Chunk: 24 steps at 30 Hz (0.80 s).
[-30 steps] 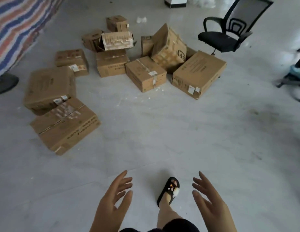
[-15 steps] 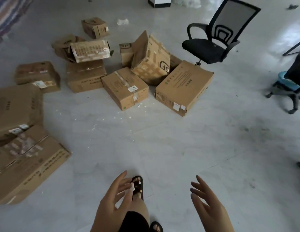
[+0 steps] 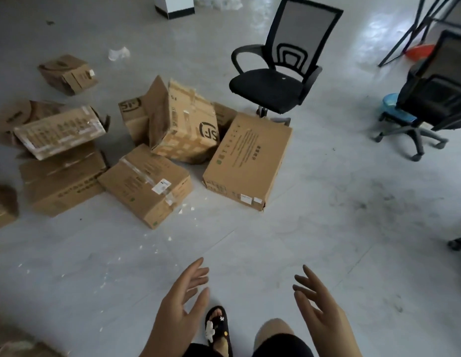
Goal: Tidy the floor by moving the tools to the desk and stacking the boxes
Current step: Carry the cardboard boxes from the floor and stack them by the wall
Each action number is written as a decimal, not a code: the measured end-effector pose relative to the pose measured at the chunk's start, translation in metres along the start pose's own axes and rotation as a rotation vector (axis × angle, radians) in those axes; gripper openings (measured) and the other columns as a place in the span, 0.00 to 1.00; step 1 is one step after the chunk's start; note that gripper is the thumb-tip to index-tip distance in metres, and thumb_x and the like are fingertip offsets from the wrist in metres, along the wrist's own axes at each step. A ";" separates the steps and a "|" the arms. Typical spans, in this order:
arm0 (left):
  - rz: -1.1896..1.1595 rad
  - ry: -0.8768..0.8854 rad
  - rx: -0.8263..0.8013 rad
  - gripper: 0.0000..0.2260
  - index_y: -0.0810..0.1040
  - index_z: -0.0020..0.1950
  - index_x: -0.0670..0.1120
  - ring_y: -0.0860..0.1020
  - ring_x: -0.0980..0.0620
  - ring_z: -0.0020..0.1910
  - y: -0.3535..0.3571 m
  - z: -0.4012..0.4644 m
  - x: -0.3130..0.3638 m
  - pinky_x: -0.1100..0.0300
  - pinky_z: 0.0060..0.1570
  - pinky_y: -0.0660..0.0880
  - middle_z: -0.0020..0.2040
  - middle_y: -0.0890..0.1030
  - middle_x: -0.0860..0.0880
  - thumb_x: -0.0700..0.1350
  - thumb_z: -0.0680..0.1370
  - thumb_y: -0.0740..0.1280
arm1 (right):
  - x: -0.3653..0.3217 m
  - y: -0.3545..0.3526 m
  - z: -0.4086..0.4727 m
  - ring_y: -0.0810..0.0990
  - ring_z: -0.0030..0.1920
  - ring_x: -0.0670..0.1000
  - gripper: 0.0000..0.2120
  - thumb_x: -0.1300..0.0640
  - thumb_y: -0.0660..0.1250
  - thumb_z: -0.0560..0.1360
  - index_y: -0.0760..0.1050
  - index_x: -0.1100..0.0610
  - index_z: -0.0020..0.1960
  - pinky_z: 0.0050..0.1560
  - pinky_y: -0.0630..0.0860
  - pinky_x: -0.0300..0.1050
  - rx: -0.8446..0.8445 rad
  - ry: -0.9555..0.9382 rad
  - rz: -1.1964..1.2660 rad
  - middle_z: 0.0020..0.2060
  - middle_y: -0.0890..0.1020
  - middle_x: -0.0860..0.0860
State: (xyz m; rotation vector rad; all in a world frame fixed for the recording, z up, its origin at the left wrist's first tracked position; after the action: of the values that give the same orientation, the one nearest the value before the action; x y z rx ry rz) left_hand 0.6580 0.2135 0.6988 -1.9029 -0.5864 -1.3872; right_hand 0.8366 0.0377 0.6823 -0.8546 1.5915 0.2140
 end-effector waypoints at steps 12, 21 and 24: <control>0.169 -0.110 -0.181 0.20 0.67 0.62 0.63 0.75 0.67 0.57 0.090 0.260 0.034 0.66 0.58 0.71 0.56 0.78 0.65 0.40 0.78 0.64 | 0.016 -0.056 0.236 0.78 0.50 0.32 0.22 0.65 0.66 0.75 0.71 0.51 0.66 0.43 0.72 0.23 0.099 0.191 0.023 0.54 0.80 0.44; 0.301 -0.198 -0.255 0.20 0.64 0.67 0.58 0.71 0.68 0.59 0.202 0.431 0.028 0.76 0.55 0.65 0.58 0.72 0.64 0.44 0.78 0.64 | 0.043 -0.102 0.416 0.75 0.50 0.29 0.20 0.60 0.65 0.76 0.69 0.47 0.67 0.43 0.71 0.22 -0.017 0.365 -0.056 0.54 0.79 0.42; 0.384 -0.220 -0.256 0.21 0.65 0.70 0.53 0.70 0.66 0.61 0.244 0.489 -0.026 0.77 0.54 0.64 0.59 0.72 0.61 0.44 0.78 0.64 | 0.099 -0.084 0.479 0.76 0.50 0.30 0.20 0.60 0.65 0.77 0.68 0.49 0.68 0.42 0.71 0.23 -0.026 0.446 -0.073 0.55 0.79 0.46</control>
State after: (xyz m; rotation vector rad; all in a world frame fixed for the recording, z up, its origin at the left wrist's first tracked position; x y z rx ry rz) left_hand 1.1295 0.4247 0.5195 -2.2478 -0.1299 -1.0512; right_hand 1.2653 0.2188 0.5092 -1.0286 1.9682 -0.0123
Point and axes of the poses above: each hand's wrist, its own z-axis towards the middle knuckle, its own y-axis out of the palm, x = y × z, the point moved 1 cm from there along z, towards the middle knuckle
